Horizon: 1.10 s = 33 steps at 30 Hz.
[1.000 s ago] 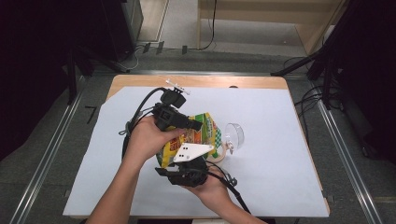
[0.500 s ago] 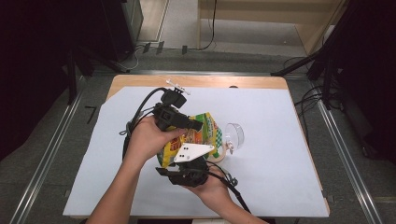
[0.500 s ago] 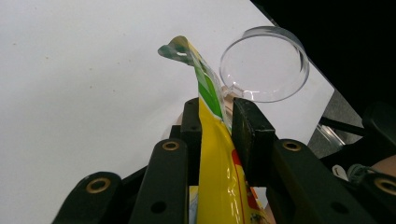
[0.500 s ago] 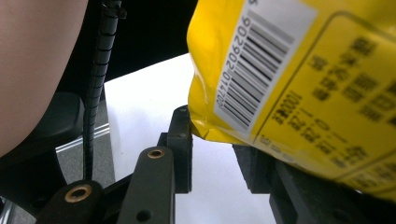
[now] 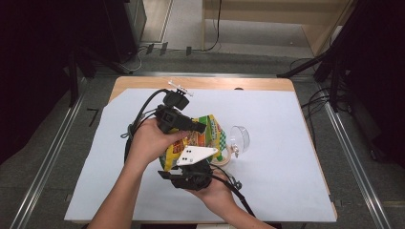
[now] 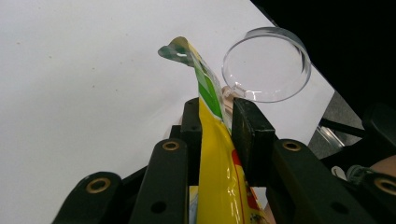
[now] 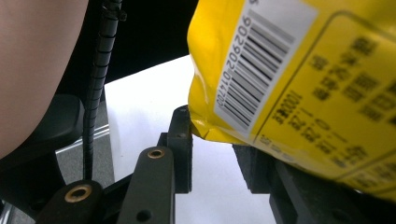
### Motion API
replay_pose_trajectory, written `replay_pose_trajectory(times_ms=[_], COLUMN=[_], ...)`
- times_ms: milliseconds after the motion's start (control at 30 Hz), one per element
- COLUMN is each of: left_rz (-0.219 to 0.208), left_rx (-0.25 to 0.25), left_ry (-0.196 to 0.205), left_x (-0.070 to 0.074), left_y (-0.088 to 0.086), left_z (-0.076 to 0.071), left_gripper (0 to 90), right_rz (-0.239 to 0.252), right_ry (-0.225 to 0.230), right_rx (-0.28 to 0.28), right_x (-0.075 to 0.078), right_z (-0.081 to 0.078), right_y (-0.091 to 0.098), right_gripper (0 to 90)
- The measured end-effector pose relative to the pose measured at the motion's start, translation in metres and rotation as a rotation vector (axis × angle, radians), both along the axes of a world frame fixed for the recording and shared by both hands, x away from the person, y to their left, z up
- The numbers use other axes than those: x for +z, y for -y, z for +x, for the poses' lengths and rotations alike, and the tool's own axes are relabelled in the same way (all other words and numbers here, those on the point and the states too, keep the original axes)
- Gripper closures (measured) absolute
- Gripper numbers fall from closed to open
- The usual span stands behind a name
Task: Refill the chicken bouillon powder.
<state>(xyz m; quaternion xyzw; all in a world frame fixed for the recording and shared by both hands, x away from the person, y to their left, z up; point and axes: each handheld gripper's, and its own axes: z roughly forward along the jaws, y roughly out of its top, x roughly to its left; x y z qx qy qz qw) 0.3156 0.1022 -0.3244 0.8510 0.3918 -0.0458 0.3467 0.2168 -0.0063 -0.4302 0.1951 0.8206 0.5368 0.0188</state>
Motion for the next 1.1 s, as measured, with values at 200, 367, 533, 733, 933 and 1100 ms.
replay_pose_trajectory(times_ms=[200,367,533,733,933,1100], left_rz=[0.0,0.001,0.011,0.016,0.001,-0.019], left_rx=[-0.001,-0.002,-0.001,-0.007,-0.006,-0.006], left_ry=[0.003,0.006,0.01,0.008,-0.008,-0.044], left_x=[0.0,0.001,0.003,0.004,0.001,-0.001], left_y=[0.0,0.001,0.003,0.005,0.004,0.002], left_z=[0.0,-0.001,-0.004,-0.006,-0.002,0.006], left_gripper=[75.5,75.8,76.1,76.6,76.1,75.7], right_rz=[-0.002,-0.002,0.003,0.003,0.005,0.005], right_ry=[0.002,0.002,-0.015,-0.008,-0.009,-0.01], right_rx=[0.0,0.001,0.002,0.004,0.003,0.002], right_x=[0.0,0.001,0.002,0.001,0.002,0.004], right_z=[0.0,0.0,-0.001,-0.002,-0.002,-0.001], right_y=[0.0,0.0,0.0,0.001,0.001,0.002], right_gripper=[69.8,69.9,69.6,70.5,70.6,70.6])
